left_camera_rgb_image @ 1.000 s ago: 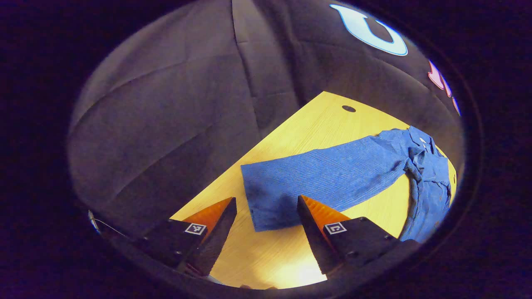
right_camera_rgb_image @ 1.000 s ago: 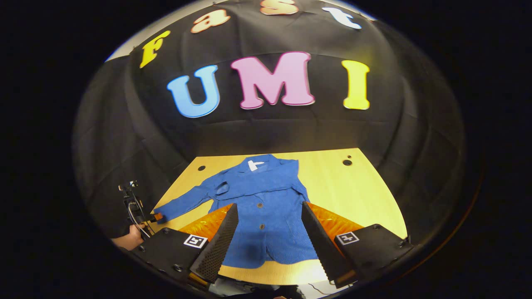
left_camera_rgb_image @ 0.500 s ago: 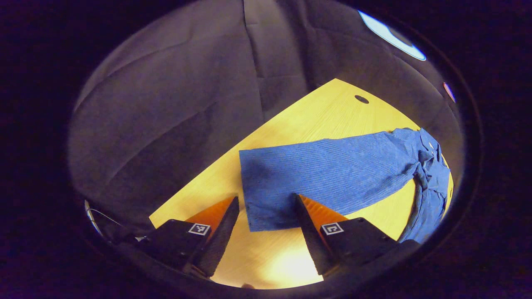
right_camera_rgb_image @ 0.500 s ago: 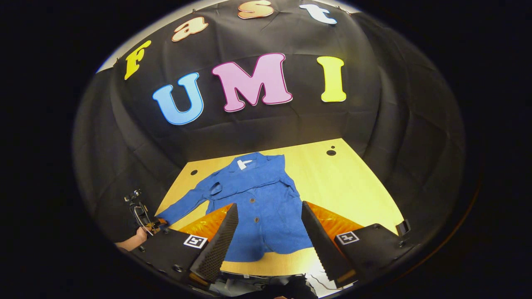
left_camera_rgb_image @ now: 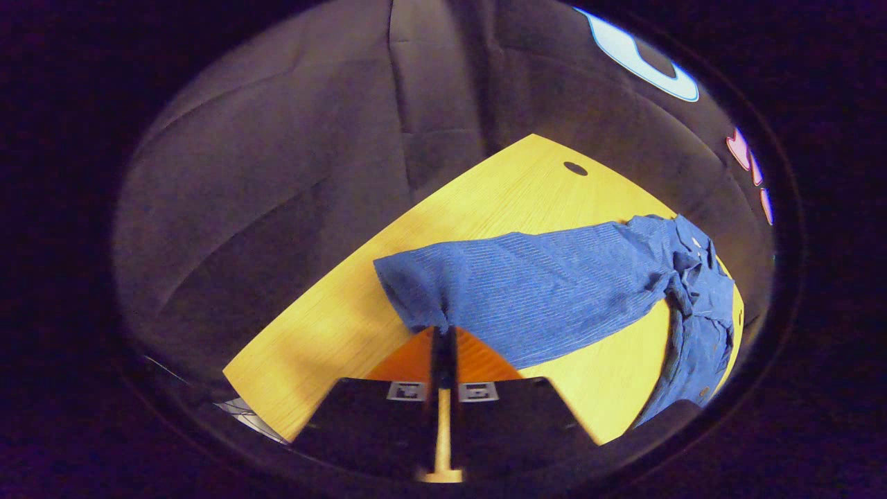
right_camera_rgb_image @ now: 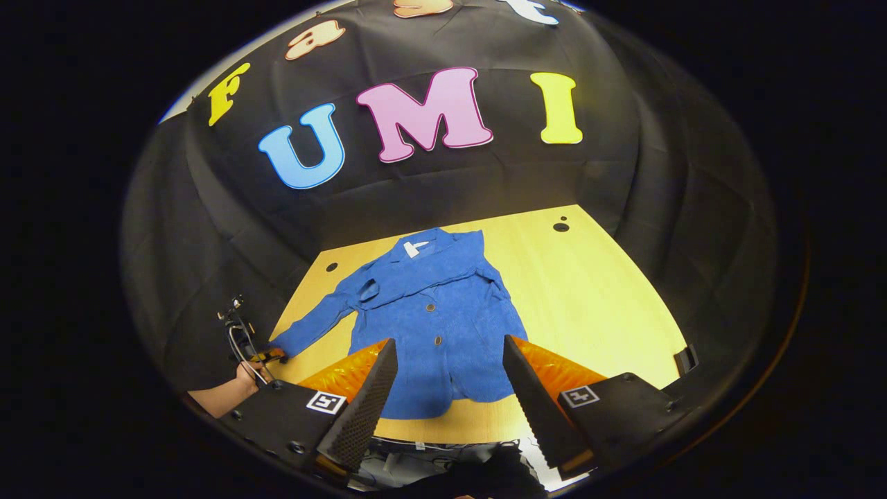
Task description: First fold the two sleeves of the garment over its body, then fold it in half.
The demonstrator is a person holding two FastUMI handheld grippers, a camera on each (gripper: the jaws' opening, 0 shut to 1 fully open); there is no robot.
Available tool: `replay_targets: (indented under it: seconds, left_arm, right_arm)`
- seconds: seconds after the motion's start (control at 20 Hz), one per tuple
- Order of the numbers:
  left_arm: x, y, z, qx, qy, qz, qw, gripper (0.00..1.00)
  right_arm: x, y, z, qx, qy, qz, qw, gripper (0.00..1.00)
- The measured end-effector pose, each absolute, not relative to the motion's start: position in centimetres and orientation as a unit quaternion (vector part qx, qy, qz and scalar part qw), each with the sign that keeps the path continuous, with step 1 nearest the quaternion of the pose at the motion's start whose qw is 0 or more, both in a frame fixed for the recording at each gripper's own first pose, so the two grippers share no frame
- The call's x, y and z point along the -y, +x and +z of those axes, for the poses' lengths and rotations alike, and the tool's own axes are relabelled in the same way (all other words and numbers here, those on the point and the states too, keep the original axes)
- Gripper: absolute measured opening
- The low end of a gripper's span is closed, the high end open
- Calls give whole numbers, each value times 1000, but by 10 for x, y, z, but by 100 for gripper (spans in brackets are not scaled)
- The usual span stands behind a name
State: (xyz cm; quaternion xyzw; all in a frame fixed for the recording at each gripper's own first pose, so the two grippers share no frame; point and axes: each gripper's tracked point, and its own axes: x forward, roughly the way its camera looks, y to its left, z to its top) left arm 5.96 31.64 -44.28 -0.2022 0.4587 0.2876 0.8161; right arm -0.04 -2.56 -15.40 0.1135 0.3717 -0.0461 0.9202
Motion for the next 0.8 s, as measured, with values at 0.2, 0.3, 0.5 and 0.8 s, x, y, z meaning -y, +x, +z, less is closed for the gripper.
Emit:
replay_targets:
  seconds: [0.2, 0.3, 0.5, 0.8]
  left_arm:
    - [-312, 63, -434, -449, -210, 289, 819, 0]
    - [-303, 73, -419, -435, -216, 284, 826, 0]
    - [-282, 112, -370, -395, -210, 256, 857, 0]
    - [-192, 205, -292, -336, -195, 166, 906, 0]
  right_arm:
    - [37, 13, -157, -357, 120, -56, 925, 97]
    - [40, 18, -157, -351, 125, -57, 926, 97]
    - [48, 25, -157, -343, 120, -52, 930, 97]
    - [66, 32, -155, -331, 128, -58, 933, 97]
